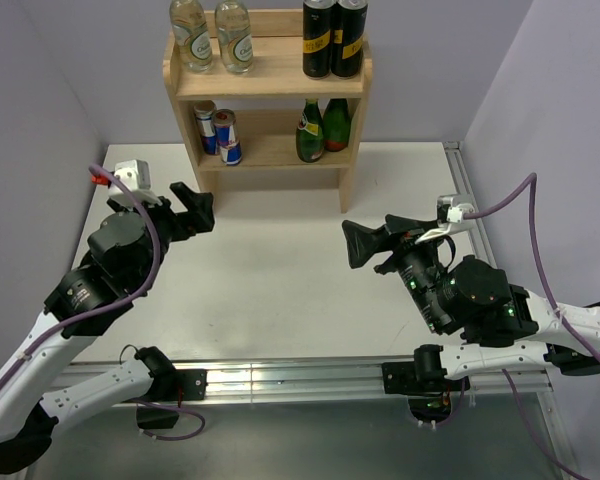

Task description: Place and organize the beverage onto the shelf

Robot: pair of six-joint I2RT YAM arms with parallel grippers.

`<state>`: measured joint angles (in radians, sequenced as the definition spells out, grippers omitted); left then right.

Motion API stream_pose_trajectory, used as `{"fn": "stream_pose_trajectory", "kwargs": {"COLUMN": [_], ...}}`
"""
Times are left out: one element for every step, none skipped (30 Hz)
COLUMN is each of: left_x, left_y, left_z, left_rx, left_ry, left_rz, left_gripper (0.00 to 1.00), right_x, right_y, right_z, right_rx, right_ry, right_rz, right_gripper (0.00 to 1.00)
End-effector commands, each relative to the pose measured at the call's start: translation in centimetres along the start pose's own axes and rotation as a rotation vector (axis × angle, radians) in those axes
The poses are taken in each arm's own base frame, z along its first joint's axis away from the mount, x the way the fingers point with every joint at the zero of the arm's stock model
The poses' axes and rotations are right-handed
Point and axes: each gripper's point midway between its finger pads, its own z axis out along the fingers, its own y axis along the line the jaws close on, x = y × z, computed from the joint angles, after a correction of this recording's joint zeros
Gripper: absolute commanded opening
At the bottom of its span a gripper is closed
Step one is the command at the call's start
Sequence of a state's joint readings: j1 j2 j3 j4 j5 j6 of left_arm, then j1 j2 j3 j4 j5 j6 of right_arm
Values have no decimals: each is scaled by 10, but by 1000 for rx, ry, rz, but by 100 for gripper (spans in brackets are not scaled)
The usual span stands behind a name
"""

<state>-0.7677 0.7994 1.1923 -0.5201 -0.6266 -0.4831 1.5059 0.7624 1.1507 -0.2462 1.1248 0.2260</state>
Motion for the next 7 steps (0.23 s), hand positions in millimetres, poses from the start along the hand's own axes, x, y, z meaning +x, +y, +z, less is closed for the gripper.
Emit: {"fn": "stream_pose_trajectory", "kwargs": {"left_x": [-10, -10, -9, -10, -9, -10, -9], "left_y": [-2, -2, -2, -1, -1, -1, -2], "left_z": [-3, -3, -2, -3, -3, -3, -2], "left_rx": [15, 15, 14, 14, 14, 13, 16], "left_ry": [-35, -35, -36, -37, -36, -38, -37], "left_rz": [-6, -6, -6, -7, -6, -7, -7], "left_gripper": [99, 99, 99, 99, 99, 99, 99], "right_x": [-3, -3, -3, -3, -4, -3, -1], "right_y": [0, 0, 0, 0, 1, 0, -1], "right_z": [0, 0, 0, 0, 1, 1, 1], "right_rx": [2, 5, 5, 3, 4, 10, 6], "right_ry": [-14, -15, -15, -16, -19, -21, -19], "right_rz": [2, 4, 2, 2, 4, 4, -8], "right_gripper": [100, 100, 100, 100, 100, 100, 100]}}
